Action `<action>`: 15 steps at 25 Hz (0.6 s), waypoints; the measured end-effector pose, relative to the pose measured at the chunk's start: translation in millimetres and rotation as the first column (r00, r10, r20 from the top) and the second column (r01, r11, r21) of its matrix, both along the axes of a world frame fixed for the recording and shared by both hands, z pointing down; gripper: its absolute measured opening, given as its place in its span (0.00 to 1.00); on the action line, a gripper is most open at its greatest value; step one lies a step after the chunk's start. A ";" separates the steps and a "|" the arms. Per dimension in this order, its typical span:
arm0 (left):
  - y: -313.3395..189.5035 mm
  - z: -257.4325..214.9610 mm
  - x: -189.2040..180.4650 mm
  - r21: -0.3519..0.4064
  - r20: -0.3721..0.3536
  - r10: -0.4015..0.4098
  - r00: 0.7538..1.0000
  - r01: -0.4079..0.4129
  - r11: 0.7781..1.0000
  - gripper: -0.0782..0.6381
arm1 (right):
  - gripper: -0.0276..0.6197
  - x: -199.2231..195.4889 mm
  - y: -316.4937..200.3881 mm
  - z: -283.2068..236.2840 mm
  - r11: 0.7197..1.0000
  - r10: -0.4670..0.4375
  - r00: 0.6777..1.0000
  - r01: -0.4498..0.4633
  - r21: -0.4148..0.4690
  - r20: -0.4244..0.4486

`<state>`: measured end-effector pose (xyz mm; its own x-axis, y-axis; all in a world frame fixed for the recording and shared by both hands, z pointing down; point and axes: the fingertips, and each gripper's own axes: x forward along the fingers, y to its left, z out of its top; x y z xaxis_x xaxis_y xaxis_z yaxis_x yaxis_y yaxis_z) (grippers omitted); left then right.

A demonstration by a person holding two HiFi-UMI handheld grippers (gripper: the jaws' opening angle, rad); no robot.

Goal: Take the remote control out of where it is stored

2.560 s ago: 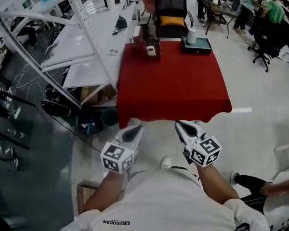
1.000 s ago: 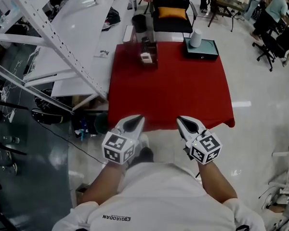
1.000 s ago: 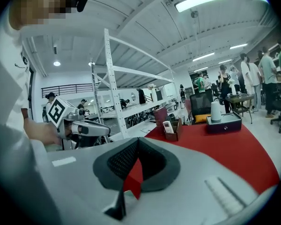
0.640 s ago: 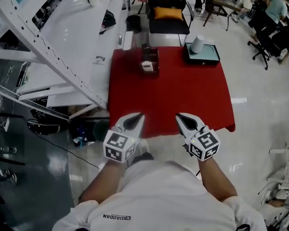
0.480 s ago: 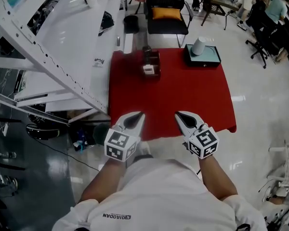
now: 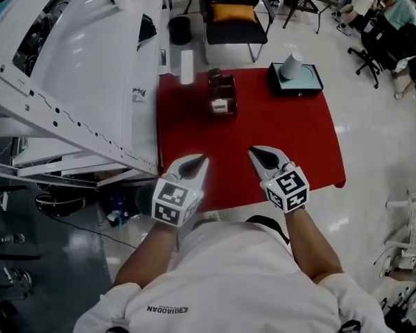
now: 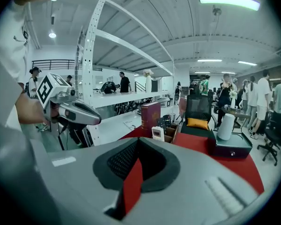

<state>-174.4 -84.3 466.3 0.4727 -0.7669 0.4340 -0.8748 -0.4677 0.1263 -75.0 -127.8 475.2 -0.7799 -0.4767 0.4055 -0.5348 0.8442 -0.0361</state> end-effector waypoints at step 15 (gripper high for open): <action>-24.8 21.7 -23.0 -0.038 0.000 -0.078 0.997 0.078 0.996 0.11 | 0.13 -64.5 -110.3 47.2 0.978 -0.129 0.953 0.168 0.122 -0.273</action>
